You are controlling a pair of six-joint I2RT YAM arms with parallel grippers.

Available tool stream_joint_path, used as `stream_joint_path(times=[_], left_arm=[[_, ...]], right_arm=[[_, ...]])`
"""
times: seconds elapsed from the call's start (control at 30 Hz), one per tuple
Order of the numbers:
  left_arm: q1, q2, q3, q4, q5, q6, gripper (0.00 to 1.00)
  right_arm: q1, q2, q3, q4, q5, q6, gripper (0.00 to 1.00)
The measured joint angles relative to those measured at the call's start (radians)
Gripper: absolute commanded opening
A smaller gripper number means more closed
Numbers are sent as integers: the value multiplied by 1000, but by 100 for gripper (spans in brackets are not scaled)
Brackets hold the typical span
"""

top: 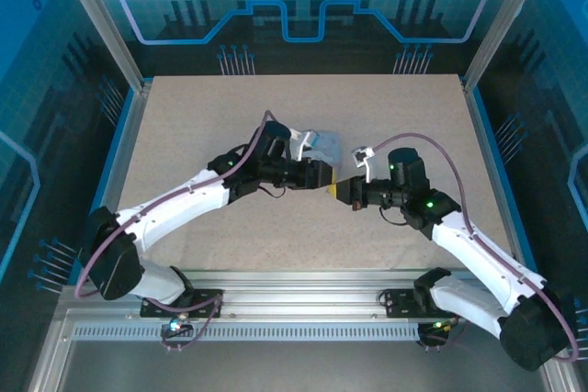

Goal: Unlock a padlock with a key

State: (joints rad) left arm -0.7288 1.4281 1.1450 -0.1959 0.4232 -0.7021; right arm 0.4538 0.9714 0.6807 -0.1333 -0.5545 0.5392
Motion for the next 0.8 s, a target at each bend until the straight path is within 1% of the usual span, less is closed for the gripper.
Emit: stream_joint_path(times=[0.1, 0.23, 0.3, 0.53, 0.7, 0.8], left_arm=[[8, -52, -27, 33, -4, -7, 45], [24, -131, -120, 132, -6, -35, 51], [31, -154, -172, 191, -1, -58, 51], [36, -164, -309, 452, 72, -162, 41], [36, -134, -327, 650, 136, -238, 40], [36, -119, -333, 720, 153, -266, 39]], right_arm=[[-27, -24, -1, 1, -6, 8, 0], [-76, -46, -7, 19, -34, 34, 0], [-97, -48, -7, 32, -53, 50, 0], [-122, -50, -7, 108, -109, 130, 0], [-123, -64, -7, 167, -134, 187, 0], [-123, -75, -7, 188, -139, 210, 0]])
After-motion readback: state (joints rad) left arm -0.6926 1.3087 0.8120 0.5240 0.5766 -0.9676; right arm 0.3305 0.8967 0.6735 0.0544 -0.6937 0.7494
